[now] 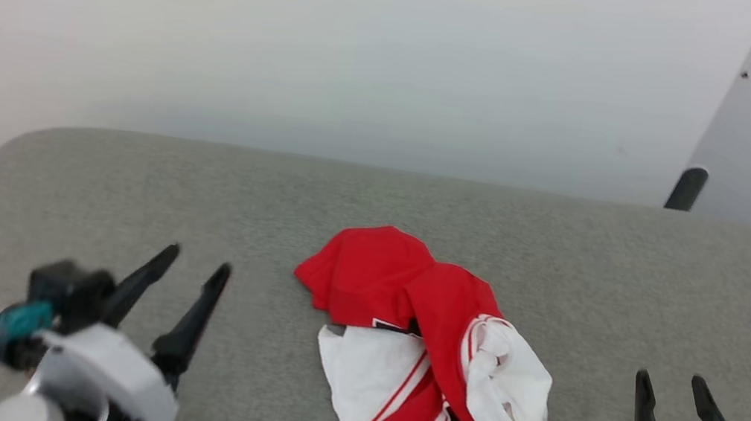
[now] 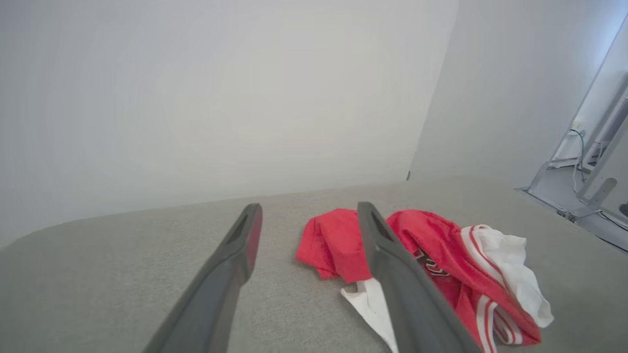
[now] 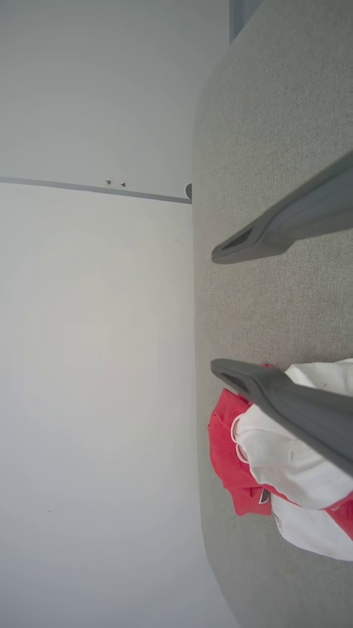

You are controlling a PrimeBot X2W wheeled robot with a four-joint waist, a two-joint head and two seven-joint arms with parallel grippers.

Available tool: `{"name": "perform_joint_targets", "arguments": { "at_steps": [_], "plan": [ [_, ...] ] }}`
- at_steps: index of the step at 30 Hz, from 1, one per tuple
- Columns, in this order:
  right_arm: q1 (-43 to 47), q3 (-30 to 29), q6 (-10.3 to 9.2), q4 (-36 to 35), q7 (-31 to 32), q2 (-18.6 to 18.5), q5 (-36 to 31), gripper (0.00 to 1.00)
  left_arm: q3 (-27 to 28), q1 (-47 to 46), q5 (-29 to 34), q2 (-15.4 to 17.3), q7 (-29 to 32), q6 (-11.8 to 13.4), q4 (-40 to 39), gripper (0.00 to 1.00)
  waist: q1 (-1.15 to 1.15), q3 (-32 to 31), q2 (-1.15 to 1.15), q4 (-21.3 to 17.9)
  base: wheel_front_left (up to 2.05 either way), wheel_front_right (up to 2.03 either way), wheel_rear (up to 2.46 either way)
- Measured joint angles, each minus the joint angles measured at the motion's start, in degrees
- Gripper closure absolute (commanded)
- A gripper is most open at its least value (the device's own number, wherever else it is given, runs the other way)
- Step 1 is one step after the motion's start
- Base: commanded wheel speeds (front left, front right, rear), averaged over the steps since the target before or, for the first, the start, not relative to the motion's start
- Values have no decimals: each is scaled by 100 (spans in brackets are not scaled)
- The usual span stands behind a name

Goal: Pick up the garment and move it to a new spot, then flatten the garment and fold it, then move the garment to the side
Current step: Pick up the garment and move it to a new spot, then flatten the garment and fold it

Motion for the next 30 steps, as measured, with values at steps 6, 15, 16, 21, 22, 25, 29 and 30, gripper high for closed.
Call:
{"name": "perform_joint_targets", "arguments": {
  "at_steps": [6, 15, 16, 21, 22, 25, 29, 30],
  "plan": [
    [68, -49, 0, 87, -53, -30, -34, 0, 234, 591, 103, -7, -660, 297, 134, 0, 0, -109, 0, 184, 0, 0, 0],
    [184, -179, 0, 83, -87, -43, -134, 0, 698, 1190, 148, -45, -1301, 651, 278, 0, 0, -200, 0, 333, 0, 0, 0],
    [197, -189, 0, 77, -88, -44, -135, 0, 758, 1236, 141, -53, -1333, 655, 289, 0, 0, -203, 0, 343, 0, 0, 0],
    [260, -236, 0, 52, -102, -45, -175, 0, 928, 1413, 152, -51, -1410, 700, 275, 0, 0, -200, 0, 373, 0, 0, 0],
    [261, -244, 0, 47, -102, -43, -175, 0, 937, 1429, 155, -54, -1421, 700, 264, 0, 0, -195, 0, 378, 0, 0, 0],
    [279, -244, 0, 34, -100, -22, -189, 0, 964, 1439, 162, -67, -1434, 700, 232, 0, 0, -175, 0, 383, 0, 0, 0],
    [279, -240, 0, 13, -73, -18, -192, 0, 932, 1433, 165, -73, -1374, 692, 212, 0, 0, -144, 0, 366, 0, 0, 0],
    [277, -236, 0, 7, -67, -14, -194, 0, 900, 1419, 157, -70, -1323, 686, 204, 0, 0, -131, 0, 359, 0, 0, 0]
  ]
}}
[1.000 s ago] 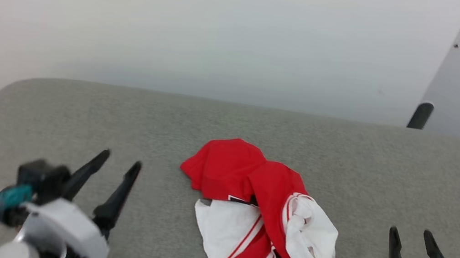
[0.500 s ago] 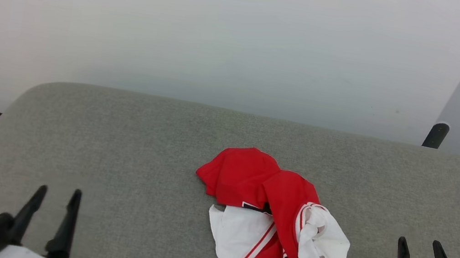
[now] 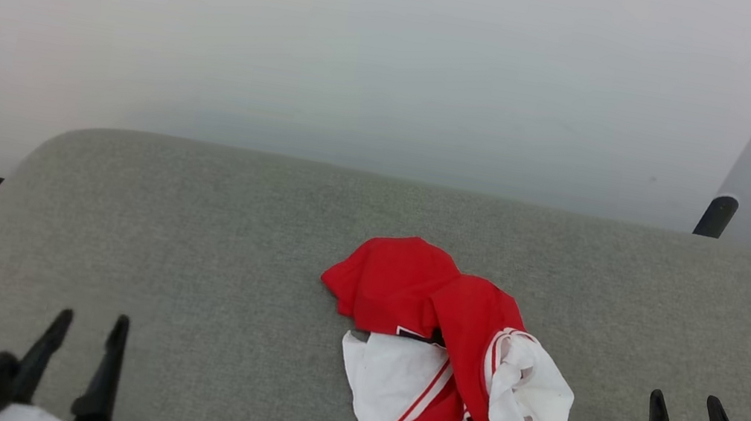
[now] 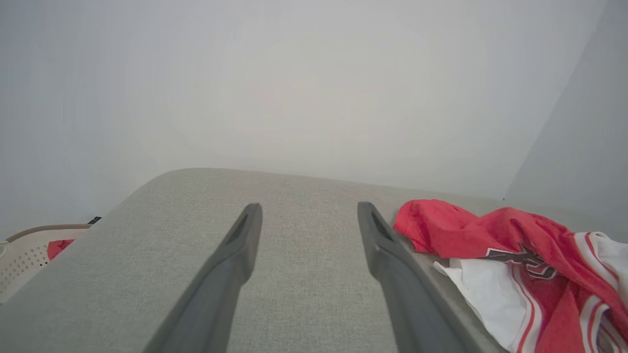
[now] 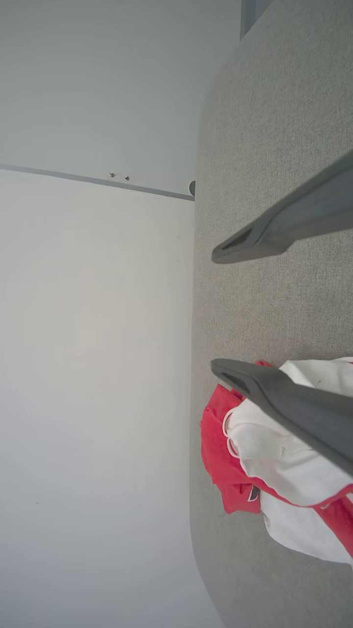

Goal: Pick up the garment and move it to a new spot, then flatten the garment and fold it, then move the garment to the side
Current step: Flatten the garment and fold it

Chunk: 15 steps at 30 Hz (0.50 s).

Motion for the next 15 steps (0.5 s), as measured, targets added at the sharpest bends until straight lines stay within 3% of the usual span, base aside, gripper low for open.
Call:
{"name": "perform_joint_targets", "arguments": {
  "at_steps": [6, 15],
  "plan": [
    [-108, 48, 0, -33, 24, -13, -7, 0, -196, -486, -309, 83, 864, -201, -101, 0, 0, 123, 0, -81, 0, 0, 0],
    [-354, 94, 0, -49, -1, 0, 23, 0, -720, -1734, -1069, 290, 3331, -369, 42, 0, 0, 431, 0, -328, 0, 0, 0]
  ]
}}
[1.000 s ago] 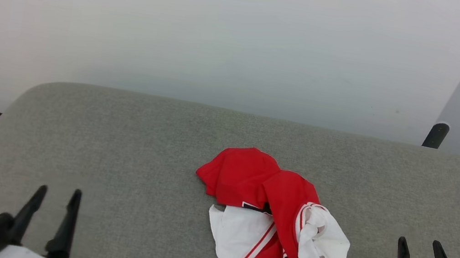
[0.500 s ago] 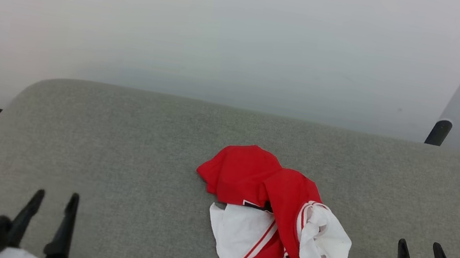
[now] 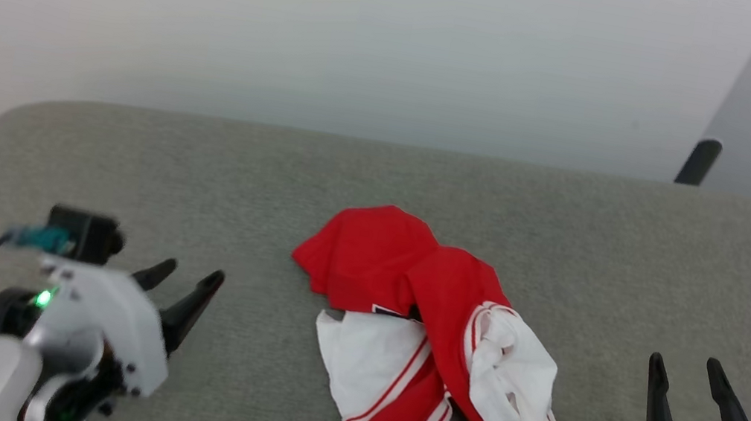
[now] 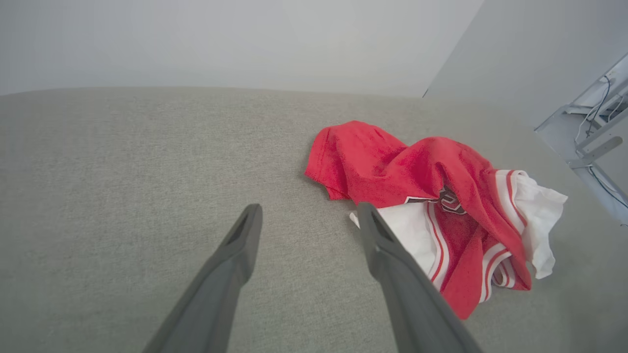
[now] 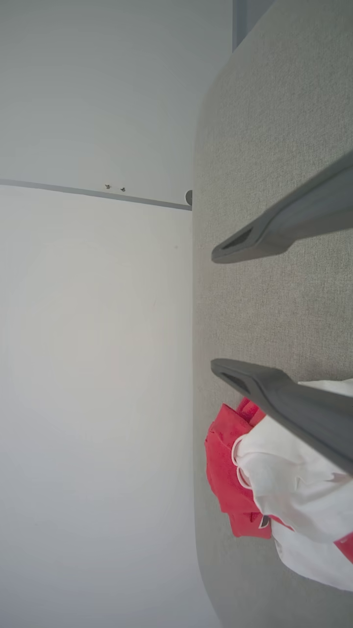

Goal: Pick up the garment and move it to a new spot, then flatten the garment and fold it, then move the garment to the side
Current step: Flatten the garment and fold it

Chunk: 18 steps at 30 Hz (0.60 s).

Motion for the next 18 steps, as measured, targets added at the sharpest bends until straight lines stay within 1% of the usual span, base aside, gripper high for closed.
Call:
{"name": "perform_joint_targets", "arguments": {
  "at_steps": [3, 9, 14, 18],
  "plan": [
    [-86, 16, 0, 15, -33, 18, 15, 0, -200, -438, -135, -9, 642, -25, 111, 0, 0, 118, 0, -112, 0, 0, 0],
    [-307, 60, 0, 31, -76, 93, 43, 0, -450, -1022, -430, -179, 1502, -20, 471, 0, 0, 412, 0, -358, 0, 0, 0],
    [-503, 77, 0, 75, -109, 103, 99, 0, -617, -1339, -555, -322, 1982, 42, 815, 0, 0, 686, 0, -580, 0, 0, 0],
    [-624, 108, 0, 111, -127, 125, 124, 0, -751, -1512, -523, -342, 2246, 119, 1146, 0, 0, 889, 0, -752, 0, 0, 0]
  ]
}}
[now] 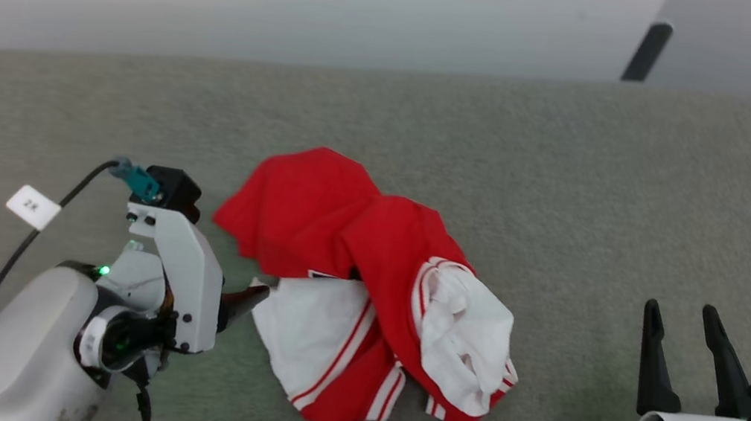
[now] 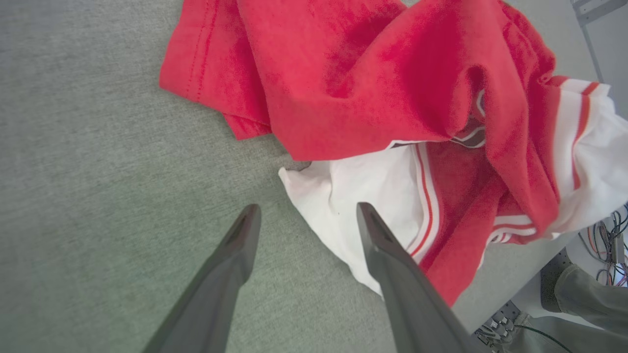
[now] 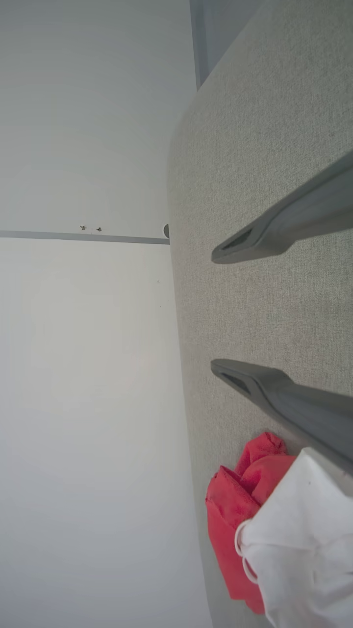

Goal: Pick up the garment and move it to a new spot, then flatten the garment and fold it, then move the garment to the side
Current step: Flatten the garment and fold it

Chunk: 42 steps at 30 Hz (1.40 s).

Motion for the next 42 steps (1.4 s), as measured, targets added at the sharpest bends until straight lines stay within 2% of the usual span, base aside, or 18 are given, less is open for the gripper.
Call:
{"name": "perform_joint_targets", "arguments": {
  "at_steps": [10, 19, 20, 21, 22, 32, 42],
  "plan": [
    [-188, 101, 0, 2, -7, 91, 34, 0, -158, -208, 88, -52, 241, 167, 600, 0, 0, 401, 0, -357, 0, 0, 0],
    [-231, 136, 0, 2, -8, 104, 71, 0, -160, -404, 53, -205, 205, 198, 1158, 0, 0, 520, 0, -445, 0, 0, 0],
    [-235, 141, 0, 3, -8, 102, 74, 0, -158, -421, 10, -236, 218, 196, 1215, 14, 0, 510, 0, -443, 0, 0, 0],
    [-235, 143, 0, 7, -7, 99, 75, 0, -167, -446, 7, -248, 240, 176, 1259, 63, 0, 498, 0, -440, 0, 0, 0],
    [-235, 143, 0, 8, -7, 96, 75, 0, -174, -464, 5, -250, 243, 159, 1304, 100, 0, 484, 0, -436, 0, 0, 0],
    [-100, 74, 0, 14, -8, 41, 66, 0, -230, -424, -23, -103, 314, 57, 1363, 100, 0, 261, 0, -280, 0, 0, 0],
    [57, 36, 0, 30, -8, 7, 16, 0, -57, -226, 90, 723, 415, 164, 837, 100, 0, 10, 0, 43, 0, 0, 0]
  ]
}}
